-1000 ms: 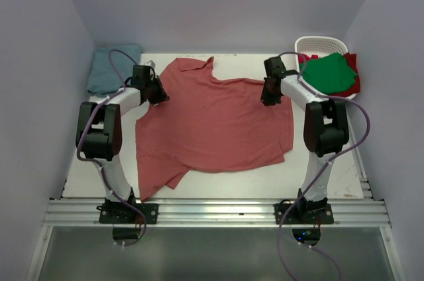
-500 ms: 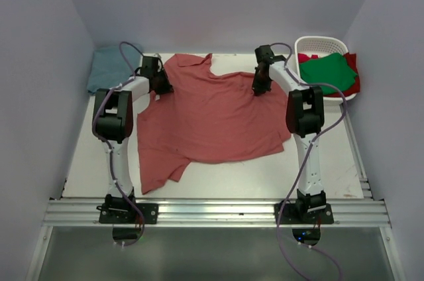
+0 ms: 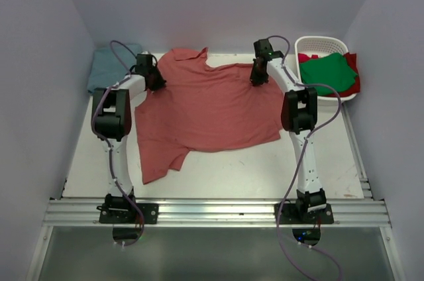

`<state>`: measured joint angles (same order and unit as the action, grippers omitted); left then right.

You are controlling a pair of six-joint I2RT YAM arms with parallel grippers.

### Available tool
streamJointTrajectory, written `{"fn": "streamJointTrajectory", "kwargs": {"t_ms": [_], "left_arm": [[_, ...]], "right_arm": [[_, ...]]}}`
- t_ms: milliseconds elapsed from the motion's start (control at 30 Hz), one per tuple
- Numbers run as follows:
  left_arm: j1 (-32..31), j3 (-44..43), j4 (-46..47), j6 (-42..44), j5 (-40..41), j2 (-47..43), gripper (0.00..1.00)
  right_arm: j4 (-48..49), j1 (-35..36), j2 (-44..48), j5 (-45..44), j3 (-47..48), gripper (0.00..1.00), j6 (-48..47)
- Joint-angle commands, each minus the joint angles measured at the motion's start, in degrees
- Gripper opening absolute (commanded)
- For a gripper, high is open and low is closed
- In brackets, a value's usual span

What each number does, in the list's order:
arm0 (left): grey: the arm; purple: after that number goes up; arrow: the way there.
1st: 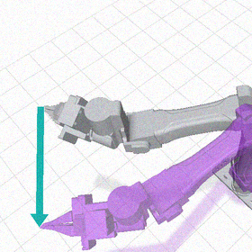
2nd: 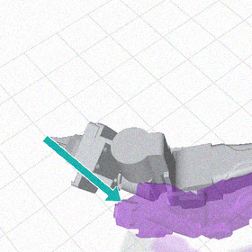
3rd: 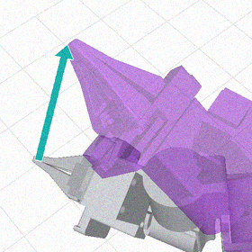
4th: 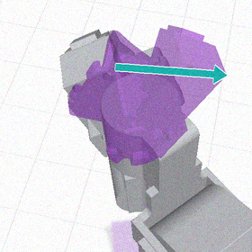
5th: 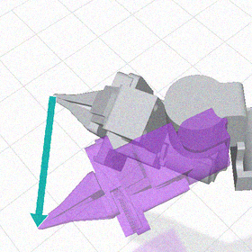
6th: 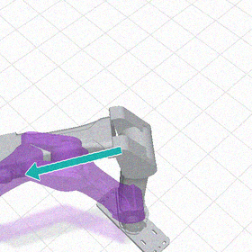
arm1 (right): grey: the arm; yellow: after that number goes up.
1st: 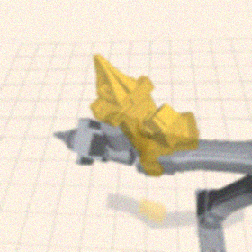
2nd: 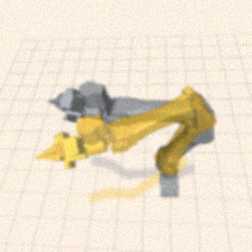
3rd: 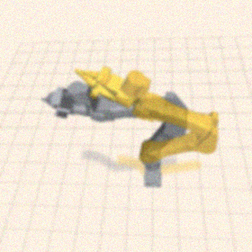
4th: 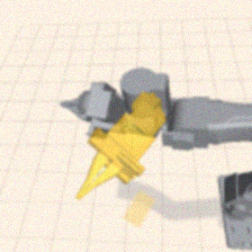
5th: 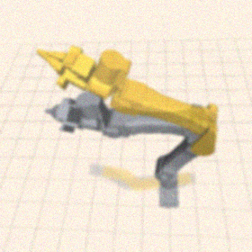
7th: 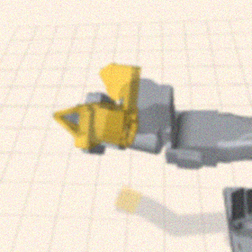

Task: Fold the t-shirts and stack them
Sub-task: Flatten out the tshirt

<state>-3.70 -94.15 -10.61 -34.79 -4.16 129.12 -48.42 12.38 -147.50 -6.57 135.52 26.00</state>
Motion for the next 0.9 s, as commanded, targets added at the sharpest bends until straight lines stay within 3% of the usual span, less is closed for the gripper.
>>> {"fn": "streamJointTrajectory", "kwargs": {"t_ms": [0, 67, 200, 233, 300, 400, 433, 533, 700, 867], "left_arm": [[2.21, 12.35, 9.35, -0.55, 3.02, -12.90, 0.00], [2.21, 17.48, 18.50, 0.50, 3.63, -22.45, 0.00], [2.21, 22.25, 22.65, 3.22, 6.18, -33.13, 0.02], [2.21, 22.08, 22.22, 3.58, 6.10, -34.36, 0.06], [2.21, 21.12, 20.55, 4.37, 4.70, -37.44, 0.10], [2.04, 19.71, 10.99, 4.55, 1.71, -40.43, 0.10], [1.95, 19.79, 3.22, 4.46, 0.75, -41.05, 0.10], [-0.50, 25.31, -6.49, 6.65, -1.11, -44.82, 0.10], [-13.92, 42.43, -12.40, 8.34, 1.78, -54.66, 0.08], [-27.38, 49.40, -19.88, 3.15, 6.80, -61.61, 0.05]], "right_arm": [[10.51, -0.52, 7.90, -5.20, -11.53, 0.00, -2.97], [23.55, -0.52, 18.84, -6.34, -25.48, 0.02, -3.15], [38.74, -0.52, 32.41, -10.30, -40.32, 0.14, -3.06], [38.93, -0.52, 34.11, -10.57, -41.12, 0.40, -3.23], [35.96, -0.43, 37.18, -9.52, -40.96, 0.53, -4.20], [28.14, -0.08, 40.26, -8.37, -41.30, 0.59, -3.59], [25.86, 0.01, 42.62, -8.29, -41.83, 0.60, -3.41], [19.79, 0.71, 49.29, -7.85, -48.05, 0.61, -0.96], [17.66, 2.82, 61.43, -7.58, -64.99, 0.61, 1.07], [15.74, 3.00, 71.72, -6.71, -74.95, 0.61, 1.77]]}}
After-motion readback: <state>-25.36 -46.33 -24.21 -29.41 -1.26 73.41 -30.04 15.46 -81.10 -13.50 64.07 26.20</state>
